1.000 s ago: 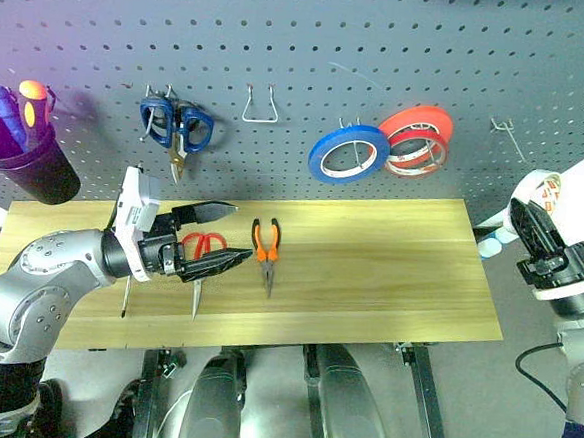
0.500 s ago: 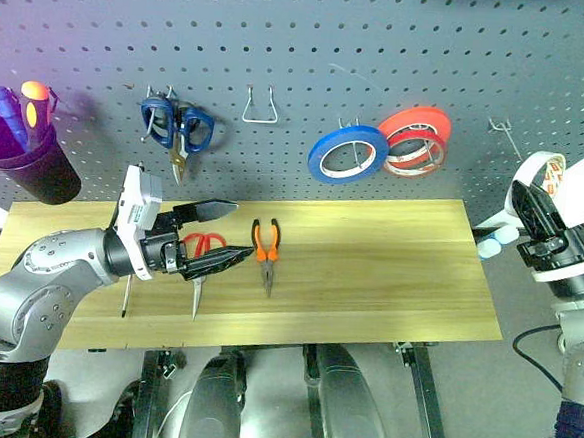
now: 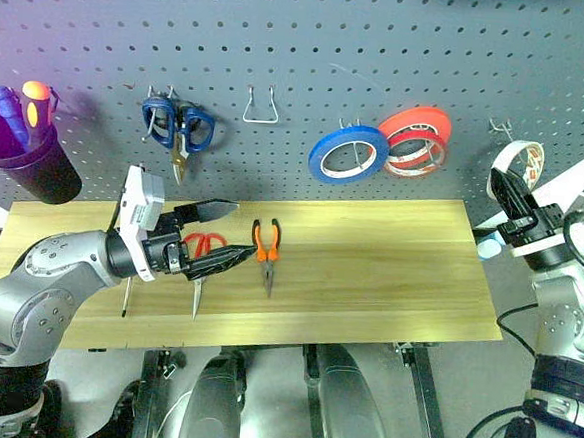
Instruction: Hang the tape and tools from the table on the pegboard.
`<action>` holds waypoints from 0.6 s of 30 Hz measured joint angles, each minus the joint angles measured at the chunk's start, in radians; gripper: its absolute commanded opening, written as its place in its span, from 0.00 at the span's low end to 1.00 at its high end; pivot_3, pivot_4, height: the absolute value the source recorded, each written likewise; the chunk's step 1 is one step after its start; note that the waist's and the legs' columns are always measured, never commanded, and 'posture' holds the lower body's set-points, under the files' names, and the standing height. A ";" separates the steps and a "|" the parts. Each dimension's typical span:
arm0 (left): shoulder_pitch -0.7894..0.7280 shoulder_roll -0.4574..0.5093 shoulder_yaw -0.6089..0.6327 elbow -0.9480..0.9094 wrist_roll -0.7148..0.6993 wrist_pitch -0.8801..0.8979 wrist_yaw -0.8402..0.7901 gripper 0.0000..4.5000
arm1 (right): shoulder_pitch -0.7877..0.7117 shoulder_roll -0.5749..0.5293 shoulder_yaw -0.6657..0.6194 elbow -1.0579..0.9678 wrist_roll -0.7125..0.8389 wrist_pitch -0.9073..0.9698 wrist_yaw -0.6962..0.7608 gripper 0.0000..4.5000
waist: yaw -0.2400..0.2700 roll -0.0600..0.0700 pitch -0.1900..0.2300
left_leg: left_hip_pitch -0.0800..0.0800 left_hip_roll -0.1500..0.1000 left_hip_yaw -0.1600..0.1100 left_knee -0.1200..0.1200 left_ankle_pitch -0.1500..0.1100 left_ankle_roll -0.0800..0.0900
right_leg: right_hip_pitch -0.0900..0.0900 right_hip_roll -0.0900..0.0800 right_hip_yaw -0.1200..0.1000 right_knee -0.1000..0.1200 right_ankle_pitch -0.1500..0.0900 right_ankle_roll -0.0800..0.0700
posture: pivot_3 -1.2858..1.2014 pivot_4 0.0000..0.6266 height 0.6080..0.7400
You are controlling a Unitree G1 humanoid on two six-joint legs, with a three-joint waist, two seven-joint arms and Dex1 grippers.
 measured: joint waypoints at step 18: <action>-0.001 0.000 0.001 -0.014 -0.026 0.022 0.034 1.00 | -0.048 0.008 0.039 0.177 -0.048 -0.033 0.060 0.96 | 0.001 -0.001 -0.001 | 0.001 0.000 -0.001 0.000 0.000 0.000 | 0.001 0.000 -0.001 0.000 0.000 0.000 | 0.47 0.46 0.95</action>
